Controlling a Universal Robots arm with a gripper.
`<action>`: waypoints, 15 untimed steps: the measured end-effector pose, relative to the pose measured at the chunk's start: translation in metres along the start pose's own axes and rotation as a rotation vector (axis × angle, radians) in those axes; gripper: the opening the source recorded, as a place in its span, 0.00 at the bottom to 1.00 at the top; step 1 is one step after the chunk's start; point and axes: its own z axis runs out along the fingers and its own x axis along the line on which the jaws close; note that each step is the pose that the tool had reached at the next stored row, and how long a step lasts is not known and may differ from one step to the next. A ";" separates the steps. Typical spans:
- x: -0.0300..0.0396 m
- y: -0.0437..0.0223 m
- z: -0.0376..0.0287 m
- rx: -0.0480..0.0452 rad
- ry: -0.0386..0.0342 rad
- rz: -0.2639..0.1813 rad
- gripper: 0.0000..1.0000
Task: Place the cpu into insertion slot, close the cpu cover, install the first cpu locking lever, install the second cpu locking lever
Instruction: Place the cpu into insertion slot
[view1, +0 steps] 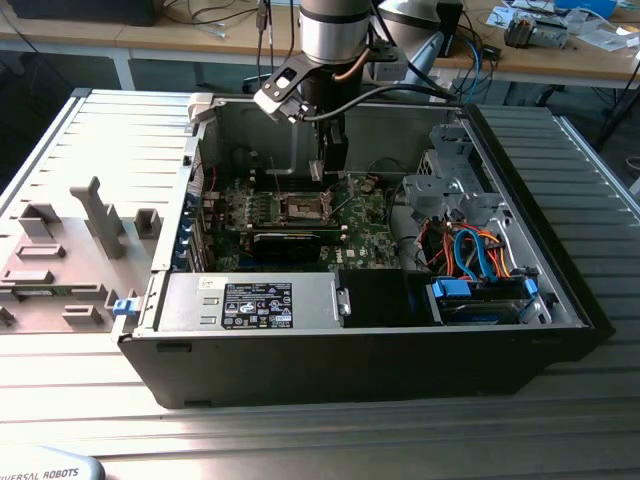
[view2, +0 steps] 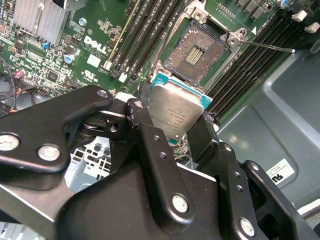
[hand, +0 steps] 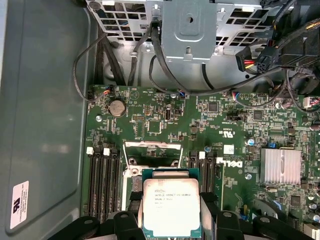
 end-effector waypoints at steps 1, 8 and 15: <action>0.0000 0.0000 0.0002 0.0000 0.0000 0.000 0.54; 0.0000 -0.0002 0.0030 0.0000 0.0001 0.000 0.54; 0.0000 -0.0003 0.0053 -0.0001 0.0002 0.000 0.54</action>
